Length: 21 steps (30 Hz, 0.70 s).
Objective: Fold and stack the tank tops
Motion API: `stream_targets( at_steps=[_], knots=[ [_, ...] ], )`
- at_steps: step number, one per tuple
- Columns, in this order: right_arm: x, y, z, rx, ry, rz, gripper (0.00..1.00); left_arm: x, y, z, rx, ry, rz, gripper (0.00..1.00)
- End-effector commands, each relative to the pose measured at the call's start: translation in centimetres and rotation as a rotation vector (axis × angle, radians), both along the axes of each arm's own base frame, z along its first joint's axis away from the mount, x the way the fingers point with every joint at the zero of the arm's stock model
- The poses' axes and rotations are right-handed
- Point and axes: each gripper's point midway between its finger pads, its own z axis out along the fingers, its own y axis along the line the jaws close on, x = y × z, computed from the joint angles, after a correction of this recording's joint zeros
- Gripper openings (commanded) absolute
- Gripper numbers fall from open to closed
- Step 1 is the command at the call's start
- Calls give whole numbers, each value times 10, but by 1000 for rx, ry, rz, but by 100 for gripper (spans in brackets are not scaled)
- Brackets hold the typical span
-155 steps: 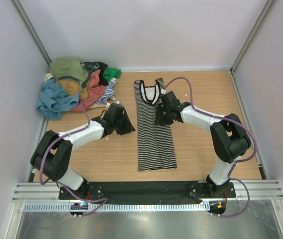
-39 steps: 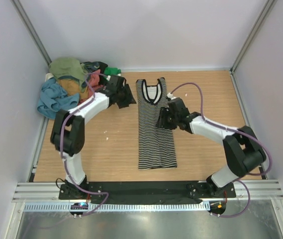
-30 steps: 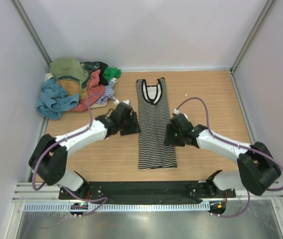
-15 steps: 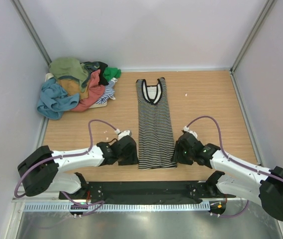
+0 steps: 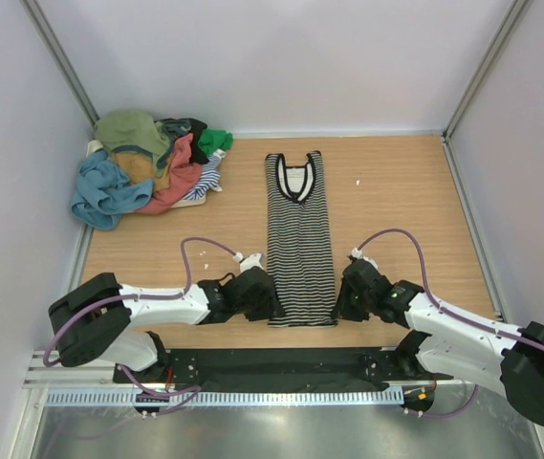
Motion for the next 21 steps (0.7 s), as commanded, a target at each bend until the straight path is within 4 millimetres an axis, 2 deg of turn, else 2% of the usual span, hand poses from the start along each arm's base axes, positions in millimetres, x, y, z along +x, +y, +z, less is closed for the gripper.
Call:
stream_targets(
  at_steps=[1, 4, 8, 11, 16, 21],
  knots=[
    [-6, 0, 2, 1, 12, 13, 10, -9, 12, -15, 37, 29, 14, 40],
    [-5, -1, 3, -4, 8, 10, 10, -12, 18, -19, 48, 37, 22, 38],
    [-4, -3, 6, -12, -4, 11, 9, -15, 34, -24, 112, 29, 47, 47],
    [-3, -3, 6, -17, -7, 11, 9, -16, 38, -23, 124, 22, 58, 47],
    [-3, -4, 5, -23, -8, 13, 9, -17, 50, -24, 192, 10, 75, 42],
    [-2, -3, 7, -24, -13, 14, 9, -21, 50, -23, 200, 13, 64, 29]
  ],
)
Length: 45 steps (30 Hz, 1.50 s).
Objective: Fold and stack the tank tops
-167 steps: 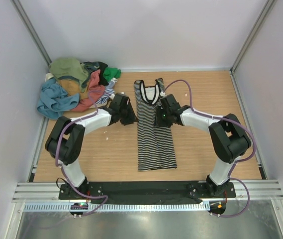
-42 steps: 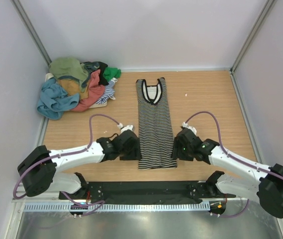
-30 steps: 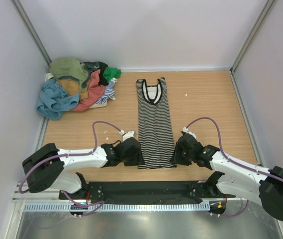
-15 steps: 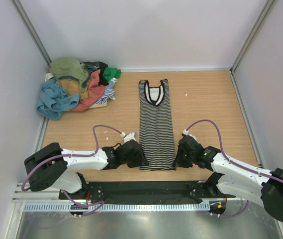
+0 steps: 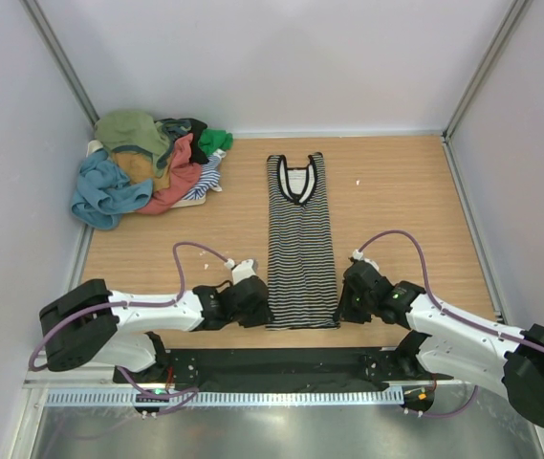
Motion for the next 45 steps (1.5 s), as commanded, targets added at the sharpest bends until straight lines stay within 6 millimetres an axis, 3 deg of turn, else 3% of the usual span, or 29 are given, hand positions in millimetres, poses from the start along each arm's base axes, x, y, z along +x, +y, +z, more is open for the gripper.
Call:
stream_targets(
  at_steps=[1, 4, 5, 8, 13, 18, 22, 24, 25, 32, 36, 38, 39, 41, 45],
  knots=[
    [5, 2, 8, 0, -27, 11, 10, -9, 29, -18, 140, 19, 1, 27],
    [4, 5, 10, 9, -25, 17, 9, -10, 25, -16, 136, 22, -9, 12],
    [5, 6, 12, 13, -27, 18, 9, -10, 24, -15, 134, 21, -14, 0],
    [6, 8, 20, 22, -34, 25, 7, -9, 19, -6, 116, 11, -30, 0],
    [16, 10, 41, 9, -76, 42, 5, 6, 13, 31, 109, -74, -36, 0],
    [46, 13, 65, -45, -176, 23, 2, 29, 9, 53, 138, -119, -42, 0],
    [72, 18, 79, -105, -222, 3, 1, 58, 5, 78, 129, -157, -27, 0],
    [87, 23, 96, -112, -270, -6, 1, 70, 1, 90, 124, -177, -36, 0],
    [95, 21, 94, -145, -273, -16, 1, 79, 6, 92, 130, -176, -17, 0],
    [158, 27, 139, -197, -370, -71, 1, 133, 8, 118, 164, -217, -4, 0],
    [194, 21, 142, -228, -364, -109, 1, 170, 4, 140, 158, -265, 11, 0],
    [213, 15, 148, -227, -377, -134, 1, 187, 3, 137, 163, -270, 9, 0],
    [218, 16, 147, -220, -368, -132, 1, 197, -1, 146, 151, -290, 14, 0],
    [234, 12, 143, -227, -355, -144, 1, 214, 2, 139, 175, -285, 21, 0],
    [257, 7, 136, -239, -341, -171, 1, 241, -6, 147, 166, -310, 13, 0]
  ],
)
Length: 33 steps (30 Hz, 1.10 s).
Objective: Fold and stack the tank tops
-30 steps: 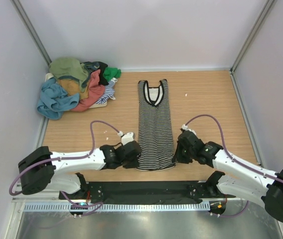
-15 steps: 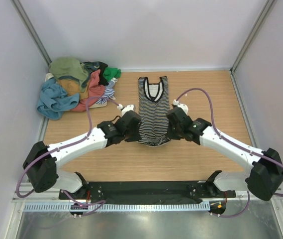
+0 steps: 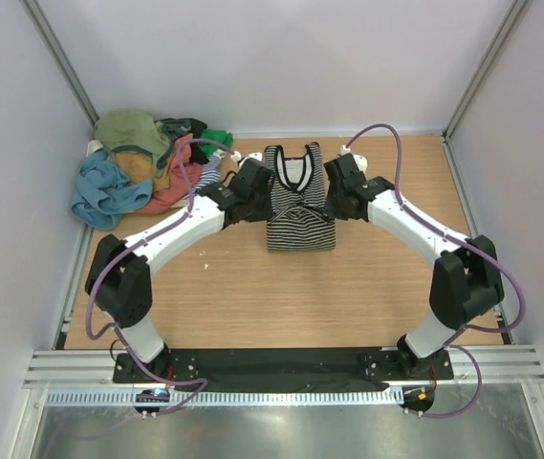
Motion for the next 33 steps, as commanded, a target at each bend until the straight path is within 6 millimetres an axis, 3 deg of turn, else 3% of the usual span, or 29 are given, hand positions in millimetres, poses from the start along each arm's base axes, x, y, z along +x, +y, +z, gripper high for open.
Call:
stream_targets(
  at_steps=[1, 13, 25, 33],
  knots=[
    [26, 3, 9, 8, -40, 14, 1, 23, -7, 13, 3, -47, -42, 0],
    [78, 4, -5, 6, -38, -15, 1, 69, -11, -16, 4, -7, -28, 0],
    [105, 0, -23, 9, -15, -43, 1, 100, -13, -23, 2, -2, -37, 0],
    [115, -4, -27, 18, -21, -59, 2, 111, -13, -42, 8, 37, -36, 0]
  ],
)
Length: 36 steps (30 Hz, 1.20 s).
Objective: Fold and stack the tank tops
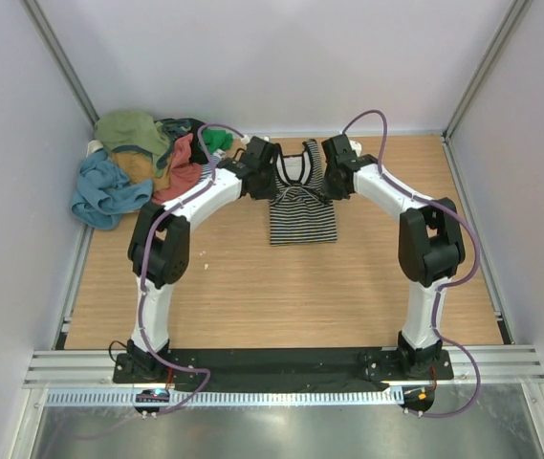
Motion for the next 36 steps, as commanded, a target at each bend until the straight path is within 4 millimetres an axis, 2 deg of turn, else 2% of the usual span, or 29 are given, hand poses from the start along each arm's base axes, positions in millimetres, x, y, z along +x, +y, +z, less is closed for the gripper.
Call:
stream_targets(
  at_steps=[1, 10, 11, 12, 13, 14, 15, 16, 18, 19, 20, 21, 22, 23, 24, 25, 26, 27, 28, 29, 30, 36],
  knots=[
    [22, 5, 17, 24, -71, 2, 2, 10, 0, 5, -13, -9, -14, 0],
    [39, 12, 10, 36, -73, 9, 3, 19, 5, -13, -16, 21, 1, 0],
    [41, 13, 5, 33, -66, 9, 4, 20, 6, -15, -16, 25, 2, 0],
    [45, 13, 7, 33, -73, 3, 6, 23, 5, -18, -17, 29, 1, 1],
    [47, 11, 6, 25, -72, -8, 12, 23, 5, -20, -21, 34, -2, 4],
    [49, 9, 7, 14, -76, -20, 21, 25, 4, -21, -20, 34, -4, 20],
    [52, 8, 9, 10, -86, -25, 30, 25, 2, -20, -38, 42, -16, 27],
    [54, 6, 10, -2, -96, -34, 46, 26, 4, -18, -38, 42, -13, 37],
    [53, 1, 23, -11, -125, -53, 57, 26, 6, -11, -45, 34, -11, 49],
    [53, -1, 28, -13, -139, -59, 64, 27, 8, 5, -55, 5, -15, 53],
    [49, -5, 27, -21, -143, -68, 65, 26, 11, 11, -47, -13, -7, 61],
    [46, -7, 44, -9, -179, -71, 65, 24, 14, 17, -49, -22, -7, 63],
    [42, -9, 47, -6, -186, -71, 65, 21, 15, 34, -61, -48, -10, 67],
    [34, -12, 41, -7, -180, -69, 65, 18, 16, 42, -66, -61, -11, 68],
    [28, -11, 41, 2, -179, -61, 65, 11, 18, 41, -72, -49, -15, 68],
    [21, -13, 53, 15, -204, -61, 64, 7, 19, 56, -100, -74, -11, 68],
    [10, -17, 38, 10, -180, -59, 64, 3, 18, 60, -113, -76, -15, 68],
    [4, -15, 34, 27, -169, -44, 63, -8, 18, 48, -119, -44, -27, 67],
    [-1, -15, 38, 44, -177, -36, 63, -11, 18, 51, -136, -50, -27, 65],
    [-11, -16, 23, 44, -148, -27, 63, -16, 16, 55, -162, -49, -24, 64],
    [-16, -15, 19, 52, -138, -18, 61, -30, 14, 40, -167, -6, -38, 62],
    [-39, -8, -9, 103, -69, 23, 54, -69, -7, 7, -214, 63, -70, 60]
  ],
)
